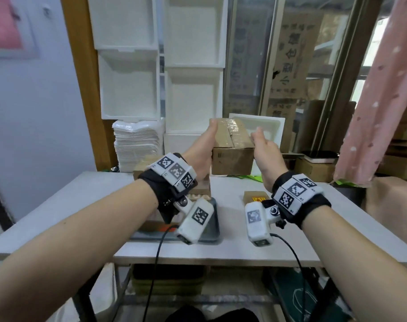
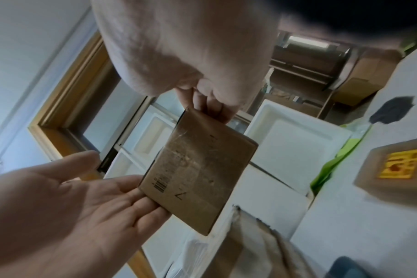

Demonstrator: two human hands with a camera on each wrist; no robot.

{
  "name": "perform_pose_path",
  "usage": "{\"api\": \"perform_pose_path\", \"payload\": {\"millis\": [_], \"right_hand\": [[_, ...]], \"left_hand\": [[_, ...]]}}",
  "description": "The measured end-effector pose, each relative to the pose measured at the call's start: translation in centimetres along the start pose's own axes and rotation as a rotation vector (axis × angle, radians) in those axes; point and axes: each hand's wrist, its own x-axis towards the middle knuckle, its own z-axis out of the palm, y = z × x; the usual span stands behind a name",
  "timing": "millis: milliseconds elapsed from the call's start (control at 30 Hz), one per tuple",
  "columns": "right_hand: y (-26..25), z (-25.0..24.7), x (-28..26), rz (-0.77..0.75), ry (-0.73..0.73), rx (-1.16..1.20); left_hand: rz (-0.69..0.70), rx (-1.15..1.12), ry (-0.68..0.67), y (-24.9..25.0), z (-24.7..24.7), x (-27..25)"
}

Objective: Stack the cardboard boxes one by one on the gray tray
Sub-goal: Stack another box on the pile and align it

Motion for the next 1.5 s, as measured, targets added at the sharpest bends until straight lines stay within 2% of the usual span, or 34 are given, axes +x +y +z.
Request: {"api": "perform_pose_path", "payload": {"millis": [167, 400, 533, 633, 767, 1033, 1167, 1300, 1500], "right_hand": [[-1.6, 5.0, 0.2, -0.013, -0.082, -0.012], [-1.7, 10.8, 0.6, -0.049, -0.094, -0.095], [-0.2, 12.6, 0.6, -0.115, -0.08, -0.181], [0.7, 12.9, 0.4, -0.177, -0.055, -0.229], [0.9, 13.0, 0.9, -0.181, -0.01, -0.254], [2.5, 13.0, 1.5, -0.169, 0.008, -0.141], [2.8, 13.2, 1.6, -0.169, 0.0, -0.096], [2.9, 13.2, 1.8, -0.166, -0.009, -0.074], [3.1, 13.3, 1.7, -0.174, -0.027, -0.058]], "left_hand": [[-0.006, 0.05, 0.038, 1.9, -4.1, -1.8], [-0.045, 0.012, 0.078, 1.5, -10.1, -0.6], [-0.085, 0.037, 0.032, 0.4, -12.0, -0.4], [-0.085, 0.101, 0.029, -0.3, -12.1, -0.6], [-0.115, 0.02, 0.044, -0.3, -13.8, 2.0], [-0.113, 0.087, 0.103, 0.6, -15.8, 8.1], [-0.179, 0.134, 0.145, -0.6, -16.6, 10.6], [-0.249, 0.119, 0.075, -2.1, -16.2, 11.1], [-0.218, 0.09, 0.088, -1.8, -16.6, 10.7]]}}
